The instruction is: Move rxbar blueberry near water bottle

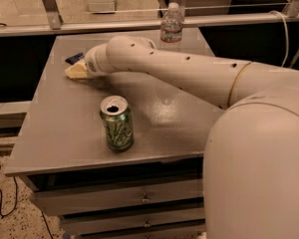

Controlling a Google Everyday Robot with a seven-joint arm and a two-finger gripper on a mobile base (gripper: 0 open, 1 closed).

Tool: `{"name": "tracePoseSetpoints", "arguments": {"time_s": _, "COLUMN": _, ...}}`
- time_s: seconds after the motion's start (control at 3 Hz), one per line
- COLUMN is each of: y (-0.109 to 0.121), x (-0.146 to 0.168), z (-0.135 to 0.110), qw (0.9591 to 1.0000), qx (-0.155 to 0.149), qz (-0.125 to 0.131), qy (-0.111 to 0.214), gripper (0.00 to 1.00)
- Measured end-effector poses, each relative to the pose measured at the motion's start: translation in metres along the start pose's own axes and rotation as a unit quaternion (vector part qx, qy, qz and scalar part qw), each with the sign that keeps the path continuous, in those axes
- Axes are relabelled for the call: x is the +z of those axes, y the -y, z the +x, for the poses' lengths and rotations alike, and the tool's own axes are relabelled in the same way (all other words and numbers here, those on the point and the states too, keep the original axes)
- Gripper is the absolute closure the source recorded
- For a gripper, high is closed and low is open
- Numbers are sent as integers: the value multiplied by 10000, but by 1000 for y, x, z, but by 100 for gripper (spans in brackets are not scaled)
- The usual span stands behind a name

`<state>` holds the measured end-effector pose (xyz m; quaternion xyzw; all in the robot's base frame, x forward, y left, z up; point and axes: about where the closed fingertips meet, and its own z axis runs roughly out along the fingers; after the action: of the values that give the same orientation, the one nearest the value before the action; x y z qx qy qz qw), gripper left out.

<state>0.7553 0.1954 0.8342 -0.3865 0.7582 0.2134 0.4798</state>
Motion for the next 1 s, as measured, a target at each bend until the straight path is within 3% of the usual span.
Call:
{"name": "tracePoseSetpoints", "arguments": {"time_s": 0.67, "y": -1, "x": 0, "z": -8, "qw": 9998, "qx": -174, "qz": 3, "qy": 44, "gripper": 85}}
{"name": "tracePoseSetpoints", "arguments": {"time_s": 1.0, "y": 0, "x": -12, "z": -9, "qw": 9994, "qx": -347, "qz": 15, "qy": -24, "gripper": 100}}
